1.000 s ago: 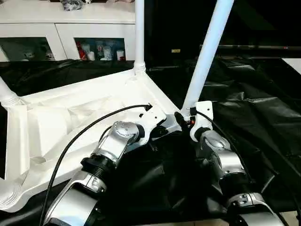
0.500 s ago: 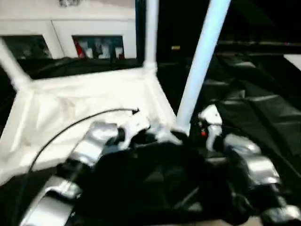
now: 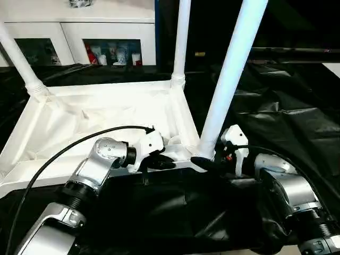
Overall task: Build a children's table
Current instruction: Rotate leg to tighten
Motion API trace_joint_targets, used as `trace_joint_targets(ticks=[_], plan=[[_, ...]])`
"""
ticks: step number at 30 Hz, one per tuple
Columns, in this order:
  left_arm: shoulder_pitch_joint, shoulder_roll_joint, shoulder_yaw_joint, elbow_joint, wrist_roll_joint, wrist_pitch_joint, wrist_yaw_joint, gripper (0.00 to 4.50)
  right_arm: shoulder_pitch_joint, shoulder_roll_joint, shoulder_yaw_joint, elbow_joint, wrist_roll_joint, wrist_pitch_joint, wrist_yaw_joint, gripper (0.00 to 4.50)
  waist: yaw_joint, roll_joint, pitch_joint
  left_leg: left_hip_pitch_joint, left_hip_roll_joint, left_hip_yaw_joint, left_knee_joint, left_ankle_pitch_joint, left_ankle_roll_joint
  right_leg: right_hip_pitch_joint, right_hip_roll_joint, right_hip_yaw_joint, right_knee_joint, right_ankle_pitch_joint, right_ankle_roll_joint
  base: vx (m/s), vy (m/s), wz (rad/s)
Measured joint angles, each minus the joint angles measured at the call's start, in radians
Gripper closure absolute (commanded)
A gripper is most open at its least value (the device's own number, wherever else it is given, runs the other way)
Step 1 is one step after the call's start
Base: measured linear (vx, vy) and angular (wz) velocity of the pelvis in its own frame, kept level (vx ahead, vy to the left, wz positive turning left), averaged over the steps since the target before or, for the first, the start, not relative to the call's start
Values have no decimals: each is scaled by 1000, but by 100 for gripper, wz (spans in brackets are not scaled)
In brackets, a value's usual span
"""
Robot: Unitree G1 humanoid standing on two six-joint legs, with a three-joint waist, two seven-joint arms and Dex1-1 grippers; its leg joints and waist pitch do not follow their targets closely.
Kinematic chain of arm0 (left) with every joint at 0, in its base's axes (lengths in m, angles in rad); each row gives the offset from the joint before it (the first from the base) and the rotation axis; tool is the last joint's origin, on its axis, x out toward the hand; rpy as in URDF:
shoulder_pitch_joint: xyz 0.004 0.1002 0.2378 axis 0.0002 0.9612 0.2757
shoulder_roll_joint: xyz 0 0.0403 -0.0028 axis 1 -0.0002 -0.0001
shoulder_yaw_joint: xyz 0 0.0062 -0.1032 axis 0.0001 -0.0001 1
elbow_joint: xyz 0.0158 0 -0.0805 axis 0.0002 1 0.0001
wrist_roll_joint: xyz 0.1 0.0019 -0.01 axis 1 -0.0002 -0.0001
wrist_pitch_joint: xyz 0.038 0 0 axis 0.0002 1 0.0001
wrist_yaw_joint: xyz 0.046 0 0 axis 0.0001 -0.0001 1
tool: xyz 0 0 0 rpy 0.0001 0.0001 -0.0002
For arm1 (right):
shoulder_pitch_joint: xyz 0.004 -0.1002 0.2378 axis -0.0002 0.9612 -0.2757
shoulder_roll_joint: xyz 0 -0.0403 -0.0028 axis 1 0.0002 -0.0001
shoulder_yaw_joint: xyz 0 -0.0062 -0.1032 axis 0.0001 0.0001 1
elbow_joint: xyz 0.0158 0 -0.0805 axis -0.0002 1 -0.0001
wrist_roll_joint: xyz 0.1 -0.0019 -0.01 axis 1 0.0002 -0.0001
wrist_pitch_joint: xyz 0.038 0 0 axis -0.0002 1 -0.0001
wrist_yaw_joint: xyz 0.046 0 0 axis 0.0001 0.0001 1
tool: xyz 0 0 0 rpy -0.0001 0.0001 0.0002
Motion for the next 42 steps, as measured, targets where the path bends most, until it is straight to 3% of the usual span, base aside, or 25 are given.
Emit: trace_joint_targets(ticks=[6,13,18,22,29,34,35,36,39,42], plan=[[0,2,0,0,0,-1,-5,450,-1,0,4,4,-8,-4,-3,168,0,0,0,0,0,0,1,0,0,0,0,0,0,0,0,0,0,0],[0,4,5,3,0,-1,-3,450,-1,20,-2,10,-10,-4,-29,175,-3,-1,1,0,0,0,1,0,0,0,0,0,1,0,0,0,0,0],[-17,-26,15,27,20,27,85,450,-2,113,-45,41,-14,4,-186,176,-8,-3,1,1,0,0,2,-3,-5,1,0,1,2,0,0,0,0,0],[-73,-117,16,74,67,99,244,450,-58,250,-129,122,-40,15,-468,176,-14,-7,2,2,0,1,4,-2,-5,0,0,3,3,3,0,0,0,0],[-96,-192,21,90,94,166,374,450,-114,332,-146,212,-97,-45,-677,176,-12,-7,2,2,-1,1,3,-2,-5,0,0,3,2,2,0,0,0,0],[-104,-212,23,101,100,179,397,450,-133,338,-149,252,-119,-78,-697,176,-12,-7,2,2,-1,1,3,-3,-5,1,0,3,1,3,0,0,0,0],[-104,-211,23,101,100,179,395,450,-133,336,-149,252,-118,-81,-690,120,-12,-7,2,2,-1,1,3,-3,-5,1,0,3,1,3,0,0,0,0],[-104,-210,24,101,99,179,394,450,-133,333,-150,252,-117,-83,-679,106,-12,-7,2,2,-1,1,3,-2,-5,1,0,3,1,3,0,0,0,0],[-104,-193,27,98,92,170,366,450,-120,308,-152,240,-88,-88,-588,77,-13,-7,2,1,-1,1,2,-2,-5,0,0,3,1,3,1,0,0,0],[-97,-160,26,90,84,148,317,450,-94,264,-141,196,-62,-68,-467,77,-13,-7,2,0,0,1,2,-2,-5,0,1,3,1,3,1,0,0,0]])
